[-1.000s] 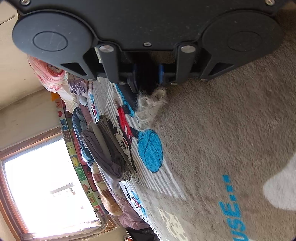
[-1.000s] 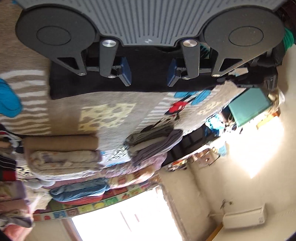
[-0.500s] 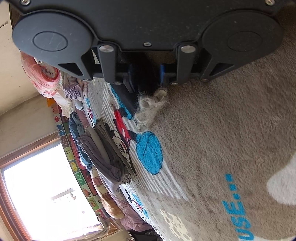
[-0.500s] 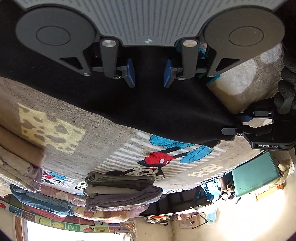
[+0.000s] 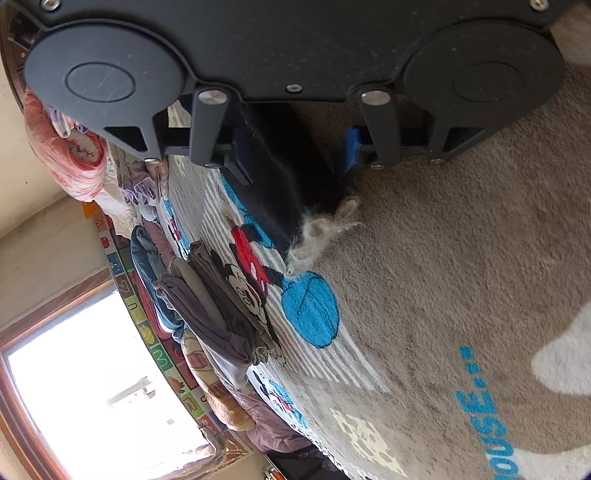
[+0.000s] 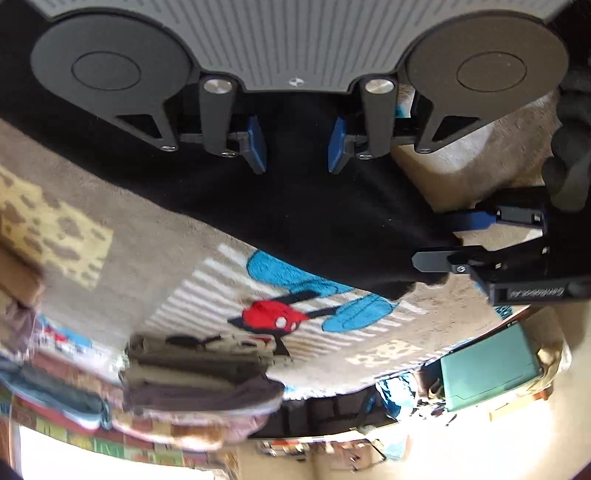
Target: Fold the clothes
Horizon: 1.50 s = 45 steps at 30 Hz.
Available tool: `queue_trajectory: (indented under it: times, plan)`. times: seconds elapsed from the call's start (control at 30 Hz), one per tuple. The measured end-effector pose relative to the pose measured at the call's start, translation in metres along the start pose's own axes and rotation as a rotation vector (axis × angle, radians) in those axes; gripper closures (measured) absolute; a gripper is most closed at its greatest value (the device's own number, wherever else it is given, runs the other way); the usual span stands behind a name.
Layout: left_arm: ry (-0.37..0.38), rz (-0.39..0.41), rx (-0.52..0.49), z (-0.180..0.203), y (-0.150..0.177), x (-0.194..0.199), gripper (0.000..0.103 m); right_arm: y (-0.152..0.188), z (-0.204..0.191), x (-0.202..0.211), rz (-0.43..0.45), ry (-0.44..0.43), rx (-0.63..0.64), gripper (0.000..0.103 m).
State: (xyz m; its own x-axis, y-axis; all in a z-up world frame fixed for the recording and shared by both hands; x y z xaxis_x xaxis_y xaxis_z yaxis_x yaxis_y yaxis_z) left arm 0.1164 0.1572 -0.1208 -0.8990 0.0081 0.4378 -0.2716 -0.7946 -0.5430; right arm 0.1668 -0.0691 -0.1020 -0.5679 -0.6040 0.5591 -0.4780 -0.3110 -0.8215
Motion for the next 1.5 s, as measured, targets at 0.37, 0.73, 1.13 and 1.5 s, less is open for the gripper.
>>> queue_trajectory:
  times: [0.37,0.73,1.13,1.5]
  plan:
    - [-0.011,0.021,-0.054,0.006,0.004,-0.002,0.056,-0.006,-0.038,-0.007,0.005,0.014,0.111,0.063]
    - [0.084,0.019,0.265,-0.025,-0.004,0.005,0.069,0.000,-0.028,-0.009,0.031,0.021,-0.019,0.063]
    - [0.119,0.047,0.022,0.009,-0.003,0.003,0.091,-0.010,-0.008,-0.002,0.004,-0.042,-0.194,0.062]
    - [0.262,0.079,-0.076,0.029,-0.003,0.010,0.092,0.008,0.099,0.021,0.106,-0.150,-0.986,0.047]
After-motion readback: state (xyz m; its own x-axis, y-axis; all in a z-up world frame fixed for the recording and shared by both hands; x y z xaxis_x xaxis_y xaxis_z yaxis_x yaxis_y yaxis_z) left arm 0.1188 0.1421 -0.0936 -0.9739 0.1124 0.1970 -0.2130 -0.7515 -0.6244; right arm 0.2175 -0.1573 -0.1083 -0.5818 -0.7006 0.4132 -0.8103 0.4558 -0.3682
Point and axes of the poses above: each gripper's, at about its wrist camera, not at the fingertips, and x roughly against the way its jaws point, z to its right, y to its underside, the point moved 1 cm from there along -x, roughly the way its jaws point, and after that the axes turned 7 degrees about z, right-handed, at the moved point
